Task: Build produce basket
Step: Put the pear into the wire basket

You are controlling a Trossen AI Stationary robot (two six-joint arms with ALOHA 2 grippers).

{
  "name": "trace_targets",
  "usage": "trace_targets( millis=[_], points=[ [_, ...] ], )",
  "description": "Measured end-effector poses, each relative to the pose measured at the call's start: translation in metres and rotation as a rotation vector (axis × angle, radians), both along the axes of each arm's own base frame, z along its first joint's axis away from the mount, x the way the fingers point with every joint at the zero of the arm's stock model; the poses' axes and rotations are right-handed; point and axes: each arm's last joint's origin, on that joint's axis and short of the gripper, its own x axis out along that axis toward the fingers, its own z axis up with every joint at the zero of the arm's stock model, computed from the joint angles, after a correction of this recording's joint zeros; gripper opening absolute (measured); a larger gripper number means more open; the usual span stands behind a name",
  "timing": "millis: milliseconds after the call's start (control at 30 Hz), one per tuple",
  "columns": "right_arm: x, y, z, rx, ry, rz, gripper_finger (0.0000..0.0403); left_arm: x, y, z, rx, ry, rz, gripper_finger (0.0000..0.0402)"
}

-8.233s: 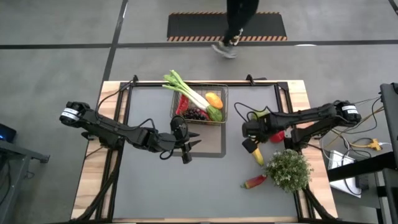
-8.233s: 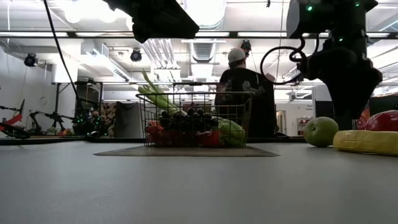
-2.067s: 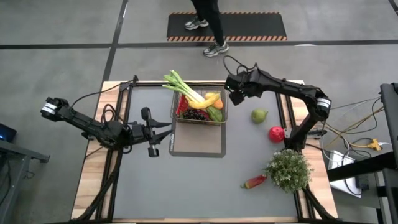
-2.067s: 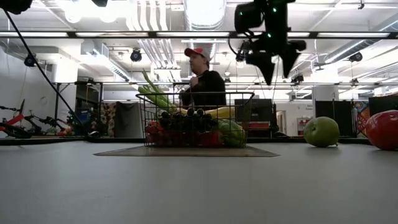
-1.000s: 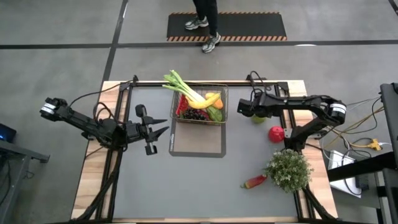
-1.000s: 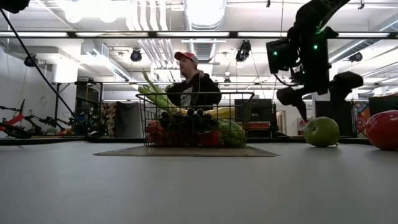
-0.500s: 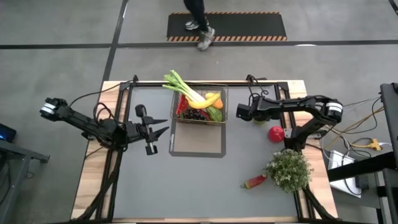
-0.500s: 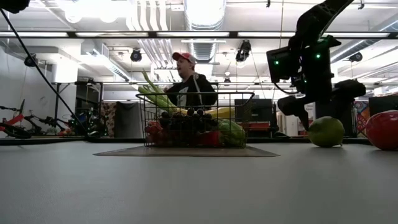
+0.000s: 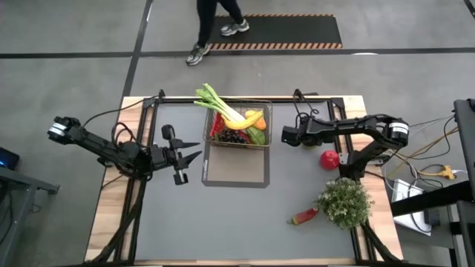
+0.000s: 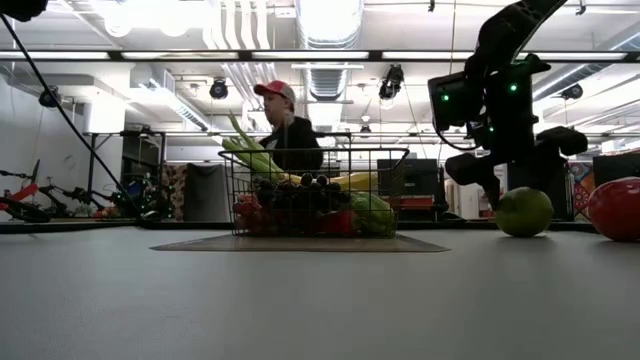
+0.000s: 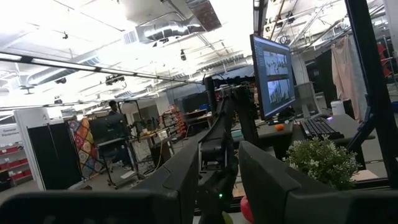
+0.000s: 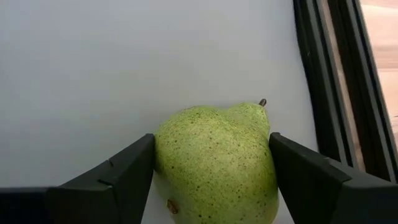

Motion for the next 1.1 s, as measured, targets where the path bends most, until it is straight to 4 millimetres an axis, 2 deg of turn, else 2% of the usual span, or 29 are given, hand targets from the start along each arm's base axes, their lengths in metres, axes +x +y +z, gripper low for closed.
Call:
trace_targets(
  millis=[200, 400, 567, 767, 933, 1100],
  points=[
    [0.001, 0.005, 0.01, 0.013, 0.005, 0.04, 0.0286, 0.0, 0.0, -0.001, 0.003, 0.008, 0.0, 0.0098],
    [0.006, 0.016, 0.049, -0.128, -0.033, 0.173, 0.0287, 0.0, 0.0, -0.001, 0.003, 0.009, 0.0, 0.0098],
    [0.007, 0.038, 0.089, -0.26, -0.094, 0.381, 0.0287, 0.001, -0.001, -0.002, 0.004, 0.014, -0.001, 0.0098],
    [0.003, 0.081, 0.128, -0.422, -0.239, 0.728, 0.0288, 0.002, -0.001, -0.002, 0.003, 0.017, -0.002, 0.0098],
    [0.005, 0.121, 0.132, -0.567, -0.388, 1.087, 0.0288, 0.004, -0.002, -0.004, 0.006, 0.024, -0.003, 0.0098],
    [0.008, 0.162, 0.107, -0.803, -0.441, 1.514, 0.0285, 0.006, -0.003, -0.003, -0.047, -0.013, -0.024, 0.0098]
  ],
)
